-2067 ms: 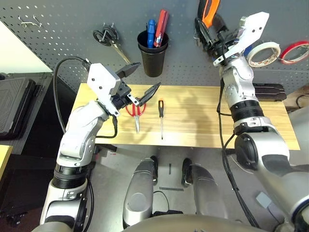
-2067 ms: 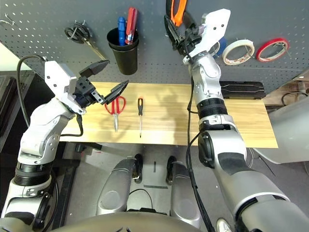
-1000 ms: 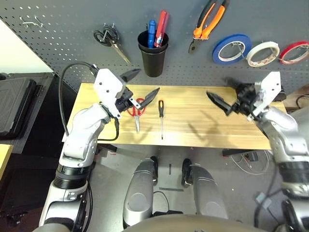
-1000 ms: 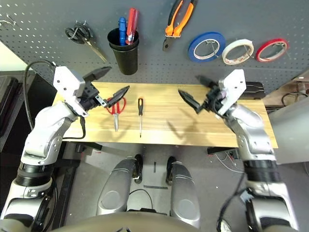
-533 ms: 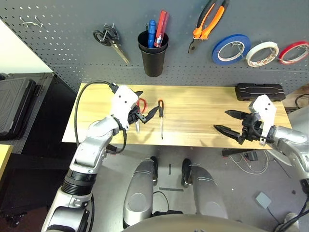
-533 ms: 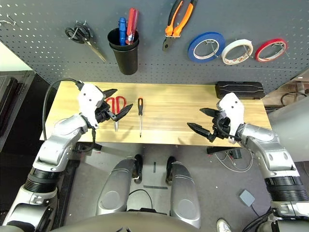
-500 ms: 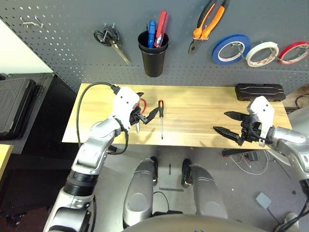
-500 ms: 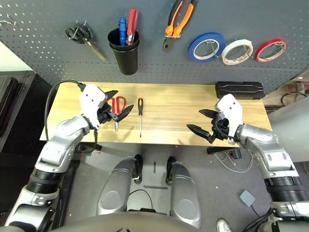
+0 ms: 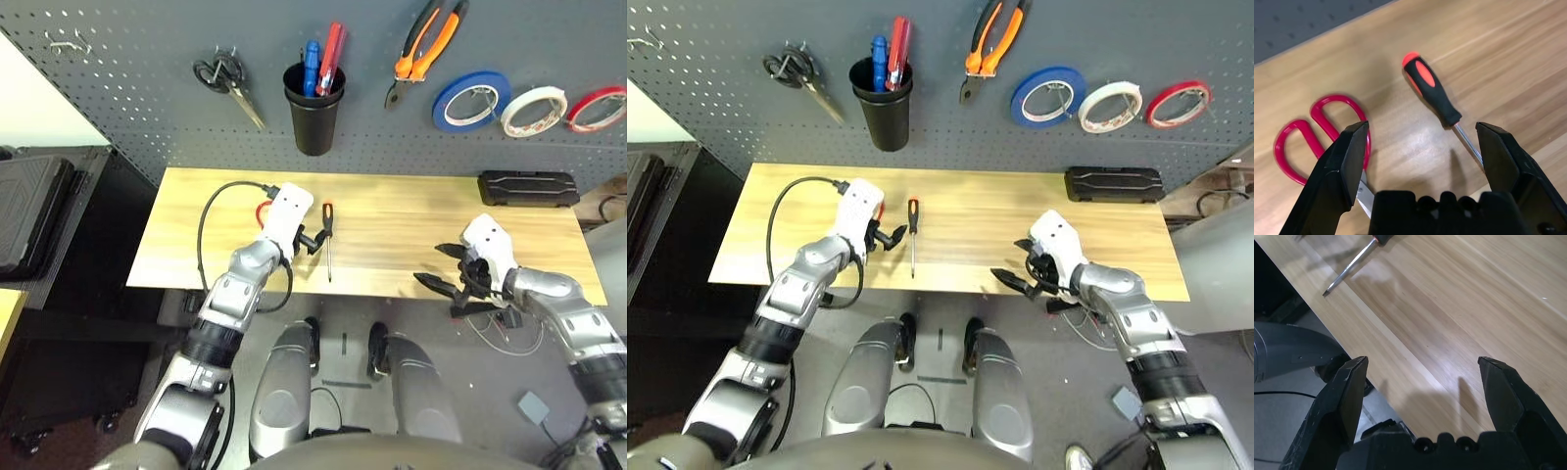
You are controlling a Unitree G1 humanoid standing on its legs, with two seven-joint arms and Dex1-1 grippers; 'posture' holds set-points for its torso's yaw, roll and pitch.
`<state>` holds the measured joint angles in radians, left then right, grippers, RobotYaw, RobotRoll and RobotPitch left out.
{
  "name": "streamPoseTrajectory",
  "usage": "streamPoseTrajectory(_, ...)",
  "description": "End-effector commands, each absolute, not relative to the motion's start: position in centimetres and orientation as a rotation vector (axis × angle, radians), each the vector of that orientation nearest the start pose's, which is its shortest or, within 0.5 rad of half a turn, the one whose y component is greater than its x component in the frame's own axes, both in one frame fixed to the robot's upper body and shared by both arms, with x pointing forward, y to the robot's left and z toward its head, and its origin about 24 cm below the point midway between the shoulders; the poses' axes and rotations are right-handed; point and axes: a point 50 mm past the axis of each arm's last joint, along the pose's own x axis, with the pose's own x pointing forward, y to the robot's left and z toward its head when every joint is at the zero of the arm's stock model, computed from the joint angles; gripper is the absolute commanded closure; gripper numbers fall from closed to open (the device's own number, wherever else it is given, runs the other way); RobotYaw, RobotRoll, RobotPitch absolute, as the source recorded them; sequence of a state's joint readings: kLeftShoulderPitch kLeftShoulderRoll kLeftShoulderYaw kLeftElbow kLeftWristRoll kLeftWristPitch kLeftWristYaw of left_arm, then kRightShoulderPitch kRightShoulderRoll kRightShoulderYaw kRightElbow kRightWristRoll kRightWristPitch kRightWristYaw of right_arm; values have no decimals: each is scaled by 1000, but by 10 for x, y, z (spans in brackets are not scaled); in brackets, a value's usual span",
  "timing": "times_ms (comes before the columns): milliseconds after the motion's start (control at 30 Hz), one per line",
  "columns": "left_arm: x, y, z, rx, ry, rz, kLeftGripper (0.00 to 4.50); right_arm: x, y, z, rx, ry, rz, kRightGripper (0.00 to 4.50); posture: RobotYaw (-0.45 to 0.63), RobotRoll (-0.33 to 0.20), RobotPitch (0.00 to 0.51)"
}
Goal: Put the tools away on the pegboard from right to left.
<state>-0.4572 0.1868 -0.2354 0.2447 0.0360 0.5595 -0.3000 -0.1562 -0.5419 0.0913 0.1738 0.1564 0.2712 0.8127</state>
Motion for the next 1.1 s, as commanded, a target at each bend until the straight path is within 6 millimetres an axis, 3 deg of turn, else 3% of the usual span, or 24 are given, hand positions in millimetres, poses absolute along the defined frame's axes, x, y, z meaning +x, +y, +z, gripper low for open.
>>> streamPoseTrajectory(33,325,101,44,326,463,-467,0,259,-211,20,-273,509,772,20,170,0,262)
streamPoseTrajectory(367,337,69,34,275,563,-440,0,272,-203,16,-320,504,757,20,143,0,279)
streamPoseTrajectory(933,346,61,2,265,649,-376,0,264,-213,36,-348,491,736,20,53,0,284)
streamPoseTrajectory(1033,345,57,1,253,648,-396,656,262,-217,39,-360,496,738,0,43,0,282)
streamPoseTrajectory(1100,345,56,0,249,649,-394,1412,261,-218,40,-362,497,738,0,42,0,282)
